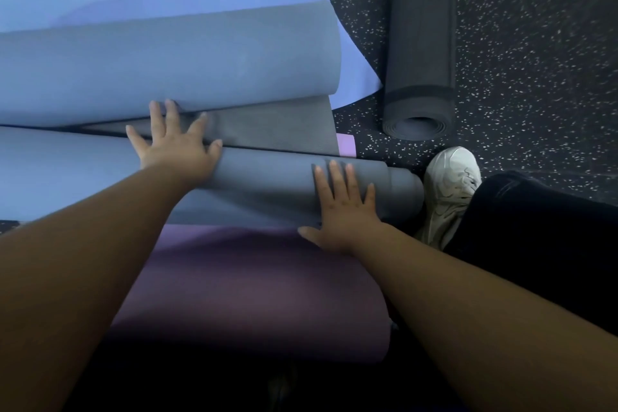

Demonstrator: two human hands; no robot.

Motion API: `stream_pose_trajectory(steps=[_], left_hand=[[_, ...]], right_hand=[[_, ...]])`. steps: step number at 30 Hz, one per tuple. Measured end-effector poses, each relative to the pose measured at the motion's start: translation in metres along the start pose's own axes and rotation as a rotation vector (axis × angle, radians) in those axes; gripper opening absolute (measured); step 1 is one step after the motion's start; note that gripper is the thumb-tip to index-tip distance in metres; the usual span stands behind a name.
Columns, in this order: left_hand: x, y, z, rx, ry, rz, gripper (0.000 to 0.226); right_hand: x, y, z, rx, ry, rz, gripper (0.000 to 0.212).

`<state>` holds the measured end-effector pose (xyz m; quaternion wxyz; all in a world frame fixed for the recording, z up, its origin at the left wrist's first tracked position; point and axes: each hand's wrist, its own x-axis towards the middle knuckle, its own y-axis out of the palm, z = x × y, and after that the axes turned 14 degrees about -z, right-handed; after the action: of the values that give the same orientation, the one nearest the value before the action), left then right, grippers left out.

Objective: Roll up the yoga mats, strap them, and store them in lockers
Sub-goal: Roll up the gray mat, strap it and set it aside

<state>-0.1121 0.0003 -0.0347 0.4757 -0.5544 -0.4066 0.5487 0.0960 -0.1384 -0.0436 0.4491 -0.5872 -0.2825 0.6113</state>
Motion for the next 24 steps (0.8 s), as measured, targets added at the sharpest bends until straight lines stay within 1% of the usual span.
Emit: stream_pose_trajectory(steps=[4,11,14,16,18,20,21,24], left_hand=[[-0.001,0.0,0.0,0.001,0.014,0.0,0.062],[-0.003,-0.002,-0.006,-0.046,0.082,-0.001,0.069],[-0.011,-0.001,-0.016,-0.124,0.206,-0.033,0.074],[-0.023,0.003,-0.027,-0.1,0.353,-0.036,0.086],[-0.035,0.01,-0.035,0.025,0.466,-0.027,0.106],[-0.038,0.013,-0.037,0.144,0.5,0.009,0.124],[-0.036,0.013,-0.036,0.175,0.502,0.029,0.129],[-0.03,0.012,-0.037,0.193,0.501,0.054,0.131]], right_hand=[[0.007,0.0,0.0,-0.006,0.015,-0.029,0.083],[0.019,-0.009,-0.003,-0.011,0.022,-0.029,0.076],[0.023,-0.015,-0.003,0.008,0.032,-0.019,0.074],[0.023,-0.015,-0.003,0.009,0.033,-0.017,0.074],[0.022,-0.013,-0.003,0.003,0.028,-0.017,0.075],[0.021,-0.011,-0.003,0.002,0.017,-0.02,0.075],[0.021,-0.01,-0.004,0.005,0.012,-0.022,0.075],[0.023,-0.011,-0.005,0.007,0.001,-0.035,0.075]])
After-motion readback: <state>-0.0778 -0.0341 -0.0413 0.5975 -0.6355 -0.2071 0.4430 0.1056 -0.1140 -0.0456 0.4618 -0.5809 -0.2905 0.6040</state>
